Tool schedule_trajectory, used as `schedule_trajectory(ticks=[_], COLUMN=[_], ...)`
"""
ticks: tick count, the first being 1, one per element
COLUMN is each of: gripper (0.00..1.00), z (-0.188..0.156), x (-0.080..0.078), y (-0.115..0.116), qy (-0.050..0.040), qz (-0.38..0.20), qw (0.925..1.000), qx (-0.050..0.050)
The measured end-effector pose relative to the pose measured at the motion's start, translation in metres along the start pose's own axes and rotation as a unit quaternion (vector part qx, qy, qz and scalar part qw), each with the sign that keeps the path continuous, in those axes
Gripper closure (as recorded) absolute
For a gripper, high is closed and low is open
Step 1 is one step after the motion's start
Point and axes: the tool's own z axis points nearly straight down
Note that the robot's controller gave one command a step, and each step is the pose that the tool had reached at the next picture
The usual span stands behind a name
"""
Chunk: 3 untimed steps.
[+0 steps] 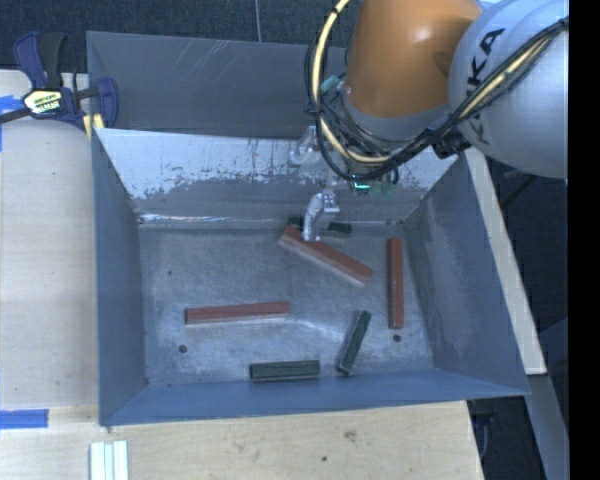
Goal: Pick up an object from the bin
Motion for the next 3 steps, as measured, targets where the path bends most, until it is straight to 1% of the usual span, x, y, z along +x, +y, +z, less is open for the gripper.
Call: schedule_trajectory(ticks=[1,2,3], gripper=[0.0,0.0,0.0], z=[-0.005,0.053,0.128], x=[-0.002,0.021,0.031], y=[0.0,-0.017,-0.037], qy=[-0.0042,-0.0059,-0.0053], qz=[0.001,0.001,-0.009], qw=[1.0,1.0,0.9999], qx=[0.0,0.0,0.0])
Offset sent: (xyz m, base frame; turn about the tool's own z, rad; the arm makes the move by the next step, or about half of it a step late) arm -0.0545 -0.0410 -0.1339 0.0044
